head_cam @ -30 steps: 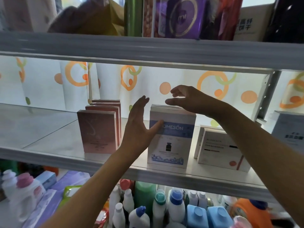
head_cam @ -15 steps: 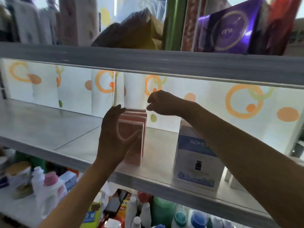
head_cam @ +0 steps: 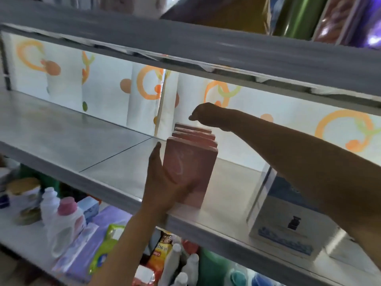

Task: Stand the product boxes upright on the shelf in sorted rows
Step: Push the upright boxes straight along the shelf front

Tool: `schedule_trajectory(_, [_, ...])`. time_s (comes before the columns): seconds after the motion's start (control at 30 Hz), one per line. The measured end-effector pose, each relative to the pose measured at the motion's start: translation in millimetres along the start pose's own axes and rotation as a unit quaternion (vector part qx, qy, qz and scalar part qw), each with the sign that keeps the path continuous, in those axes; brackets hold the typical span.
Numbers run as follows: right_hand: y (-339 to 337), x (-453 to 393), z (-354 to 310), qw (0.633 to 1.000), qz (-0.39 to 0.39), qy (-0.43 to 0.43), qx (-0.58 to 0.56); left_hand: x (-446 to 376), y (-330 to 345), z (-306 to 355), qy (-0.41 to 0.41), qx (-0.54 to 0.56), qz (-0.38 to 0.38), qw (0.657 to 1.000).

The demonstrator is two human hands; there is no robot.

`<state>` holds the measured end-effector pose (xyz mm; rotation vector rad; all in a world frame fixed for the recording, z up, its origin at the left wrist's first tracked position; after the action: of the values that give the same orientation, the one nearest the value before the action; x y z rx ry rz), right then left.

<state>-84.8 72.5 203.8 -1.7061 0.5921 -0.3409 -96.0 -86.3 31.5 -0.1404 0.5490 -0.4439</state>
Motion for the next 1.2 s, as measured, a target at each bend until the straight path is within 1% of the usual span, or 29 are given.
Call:
schedule_trajectory(0.03, [5, -5, 2, 1.0, -0.004, 0.005, 0.02, -2, 3, -7, 0.006, -0.009, -0.006, 1.0])
schedule_trajectory(0.1, [10, -15, 7, 0.999, 0.004, -0.028, 0.037, 0, 7, -10, 0.019, -0.034, -0.024, 0.999])
schedule_trajectory(0.17, [13, -20, 13, 0.999, -0.025, -0.012, -0.036, -1, 11, -12, 0.038, -0.051, -0.038, 0.997])
schedule_trajectory(0.23, [14, -21, 14, 0.994, -0.084, 0.013, -0.061, 1, 10, -14, 0.043, -0.065, -0.044, 0.996])
schedule_trajectory(0.33, [16, -19, 8, 0.983, -0.162, 0.017, -0.082, -2, 10, -20, 0.04, -0.05, -0.051, 0.997])
schedule_trajectory(0.4, [23, -10, 4, 0.967, -0.237, 0.031, -0.09, -3, 13, -22, 0.022, -0.05, -0.07, 0.996])
schedule_trajectory(0.47, [34, -1, 1, 0.943, -0.315, 0.048, -0.096, -4, 14, -22, -0.012, -0.07, -0.083, 0.994])
schedule_trajectory(0.5, [40, 2, 0, 0.936, -0.334, 0.051, -0.101, -4, 15, -24, -0.018, -0.055, -0.083, 0.995])
schedule_trajectory(0.57, [47, 4, -2, 0.934, -0.335, 0.049, -0.111, -2, 14, -25, -0.008, 0.009, -0.07, 0.997])
schedule_trajectory(0.67, [49, 10, -4, 0.944, -0.31, 0.022, -0.112, 1, 10, -19, -0.018, 0.009, -0.08, 0.997])
schedule_trajectory(0.7, [49, 12, -4, 0.946, -0.303, 0.011, -0.111, 0, 11, -15, -0.022, -0.001, -0.089, 0.996])
schedule_trajectory(0.77, [48, 18, -4, 0.95, -0.293, 0.006, -0.11, -2, 13, -8, -0.054, -0.071, -0.135, 0.987])
schedule_trajectory(0.8, [46, 20, -3, 0.95, -0.29, 0.011, -0.116, -2, 13, -6, -0.063, -0.105, -0.145, 0.982])
schedule_trajectory(0.83, [45, 22, -3, 0.948, -0.295, 0.016, -0.121, -1, 14, -6, -0.057, -0.115, -0.142, 0.981])
schedule_trajectory(0.9, [42, 26, -1, 0.936, -0.325, 0.023, -0.136, 1, 13, -6, -0.026, -0.094, -0.13, 0.987])
schedule_trajectory(0.97, [41, 32, 3, 0.928, -0.34, 0.027, -0.149, 5, 11, -9, 0.004, -0.032, -0.113, 0.993])
schedule_trajectory(1.03, [38, 37, 4, 0.941, -0.309, -0.001, -0.141, 6, 6, -11, 0.021, 0.024, -0.091, 0.995])
schedule_trajectory(1.1, [37, 41, 7, 0.954, -0.265, -0.024, -0.134, 6, 4, -10, 0.024, 0.023, -0.087, 0.996])
schedule_trajectory(1.13, [37, 43, 8, 0.957, -0.256, -0.027, -0.132, 6, 4, -10, 0.021, 0.01, -0.086, 0.996])
schedule_trajectory(1.2, [35, 49, 7, 0.957, -0.266, -0.025, -0.118, 6, 6, -9, 0.003, 0.008, -0.091, 0.996])
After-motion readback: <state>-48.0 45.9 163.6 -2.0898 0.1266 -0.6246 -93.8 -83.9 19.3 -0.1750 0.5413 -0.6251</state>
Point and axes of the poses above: each hand's wrist, its own x-axis away from the middle knuckle, its own y-axis out of the palm, z = x × y, the point moved 3 cm from there along -x, towards the middle knuckle
